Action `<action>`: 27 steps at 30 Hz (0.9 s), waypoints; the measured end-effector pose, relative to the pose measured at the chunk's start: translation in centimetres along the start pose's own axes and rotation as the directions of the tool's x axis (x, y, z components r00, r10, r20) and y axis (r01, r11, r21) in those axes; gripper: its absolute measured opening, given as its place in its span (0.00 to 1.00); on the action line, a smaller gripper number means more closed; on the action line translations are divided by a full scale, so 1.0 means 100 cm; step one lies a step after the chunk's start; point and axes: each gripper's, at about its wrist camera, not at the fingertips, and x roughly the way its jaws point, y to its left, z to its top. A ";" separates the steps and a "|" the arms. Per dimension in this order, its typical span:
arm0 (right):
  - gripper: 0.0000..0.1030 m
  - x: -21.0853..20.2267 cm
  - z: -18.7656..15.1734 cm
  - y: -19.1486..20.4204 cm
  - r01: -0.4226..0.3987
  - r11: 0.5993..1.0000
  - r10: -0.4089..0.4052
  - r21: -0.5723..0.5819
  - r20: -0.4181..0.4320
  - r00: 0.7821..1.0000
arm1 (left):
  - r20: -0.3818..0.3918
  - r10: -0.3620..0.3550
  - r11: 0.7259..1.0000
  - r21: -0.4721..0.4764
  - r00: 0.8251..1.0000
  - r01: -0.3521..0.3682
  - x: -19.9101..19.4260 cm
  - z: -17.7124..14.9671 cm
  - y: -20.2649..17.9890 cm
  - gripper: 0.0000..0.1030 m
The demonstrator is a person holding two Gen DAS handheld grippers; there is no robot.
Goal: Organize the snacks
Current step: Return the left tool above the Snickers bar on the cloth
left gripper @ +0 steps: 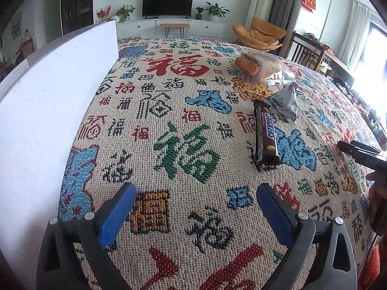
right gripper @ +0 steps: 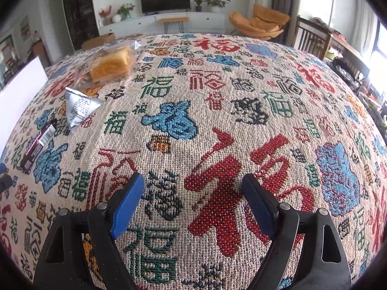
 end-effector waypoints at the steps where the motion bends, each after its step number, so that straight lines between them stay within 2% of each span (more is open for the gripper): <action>1: 0.83 0.000 0.000 0.000 0.001 1.000 -0.001 0.001 0.000 1.000 | -0.001 0.002 1.000 0.001 1.000 -0.002 0.000 0.000 0.000 0.96; 5: 0.83 0.000 0.000 0.000 0.002 1.000 -0.002 0.003 0.000 1.000 | 0.002 -0.008 1.000 -0.006 1.000 0.008 0.000 0.000 0.001 0.96; 13: 0.83 0.000 0.000 0.000 0.002 1.000 -0.002 0.003 0.000 1.000 | 0.031 -0.075 0.995 -0.061 0.997 0.077 -0.004 -0.001 0.012 0.96; 18: 0.83 0.000 0.000 0.000 0.002 1.000 -0.002 0.003 0.000 1.000 | 0.027 -0.064 0.996 -0.054 0.998 0.066 -0.004 -0.001 0.012 0.96; 25: 0.83 0.000 0.000 0.000 0.002 1.000 -0.002 0.003 0.000 1.000 | 0.020 -0.085 0.993 -0.080 0.996 0.086 -0.007 -0.002 0.011 0.96; 27: 0.83 0.000 0.000 0.000 0.002 1.000 -0.002 0.003 0.000 1.000 | 0.002 -0.120 0.990 -0.075 0.993 0.119 -0.008 -0.001 0.002 0.96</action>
